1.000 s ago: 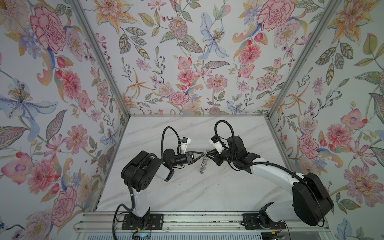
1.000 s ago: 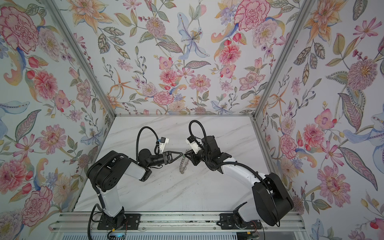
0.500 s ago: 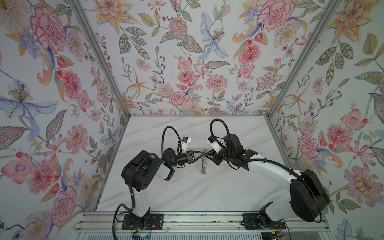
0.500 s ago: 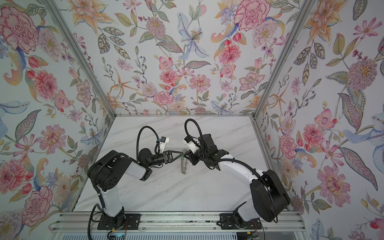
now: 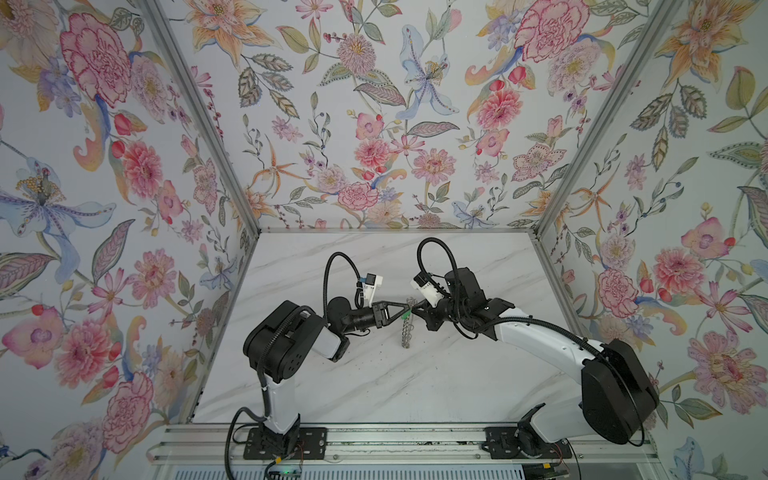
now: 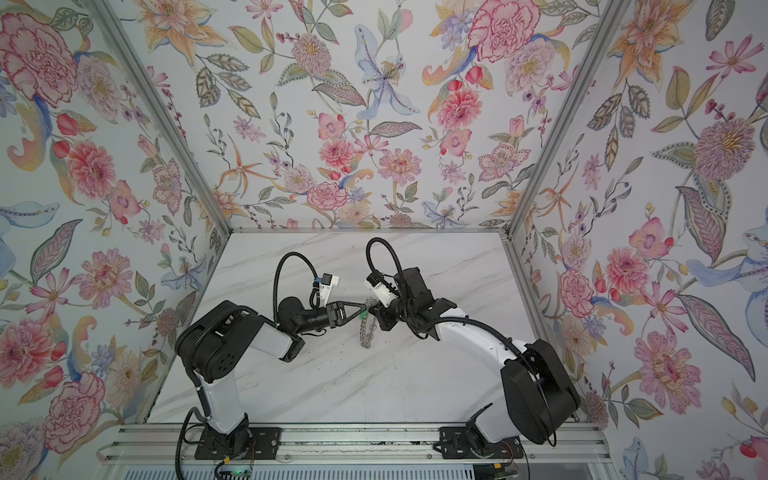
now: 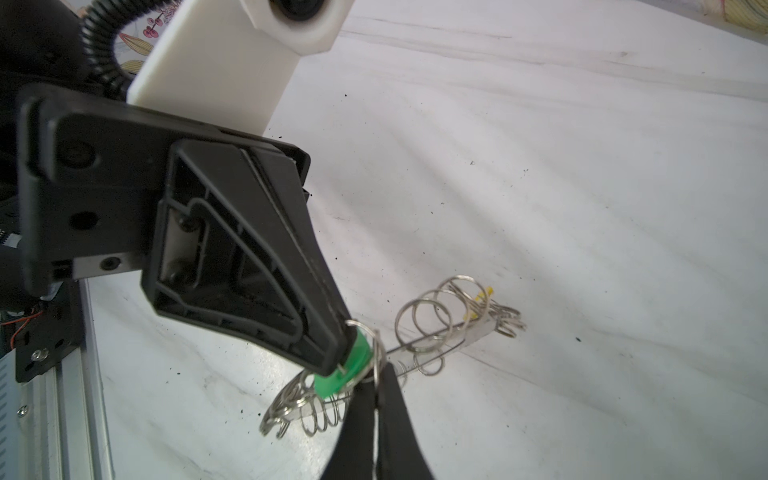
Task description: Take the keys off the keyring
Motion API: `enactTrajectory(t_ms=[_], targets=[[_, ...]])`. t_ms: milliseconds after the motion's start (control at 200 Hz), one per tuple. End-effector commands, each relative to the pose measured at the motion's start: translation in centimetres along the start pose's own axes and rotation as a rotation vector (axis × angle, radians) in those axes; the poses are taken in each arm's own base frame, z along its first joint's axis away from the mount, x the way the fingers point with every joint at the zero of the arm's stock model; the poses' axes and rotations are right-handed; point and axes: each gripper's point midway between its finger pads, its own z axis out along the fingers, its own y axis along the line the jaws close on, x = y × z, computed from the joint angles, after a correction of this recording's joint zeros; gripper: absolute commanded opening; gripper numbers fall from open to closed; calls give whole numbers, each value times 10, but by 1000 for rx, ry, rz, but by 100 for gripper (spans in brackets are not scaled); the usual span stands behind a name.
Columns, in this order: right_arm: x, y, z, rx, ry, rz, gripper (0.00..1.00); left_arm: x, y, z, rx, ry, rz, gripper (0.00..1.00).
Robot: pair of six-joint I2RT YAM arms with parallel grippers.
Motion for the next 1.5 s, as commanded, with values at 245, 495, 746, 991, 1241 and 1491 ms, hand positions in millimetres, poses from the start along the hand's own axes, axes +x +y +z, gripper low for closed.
enactTrajectory(t_ms=[245, 495, 746, 991, 1241, 1491], targets=[[-14, -12, -24, 127, -107, -54, 0, -21, -21, -10, -2, -90, 154, 0], [-22, -14, -32, 257, -232, -109, 0, -19, -19, -13, -54, -79, 148, 0], [-21, -24, -36, 517, -306, -191, 0, -16, -21, -11, -60, -64, 149, 0], [-16, -42, -59, 705, -437, -164, 0, -17, -20, -10, -61, -59, 145, 0], [-15, -47, -81, 769, -588, -108, 0, -15, -17, -7, -58, -56, 135, 0], [-25, -38, -81, 669, -662, -73, 0, -11, -14, -5, -42, -50, 113, 0]])
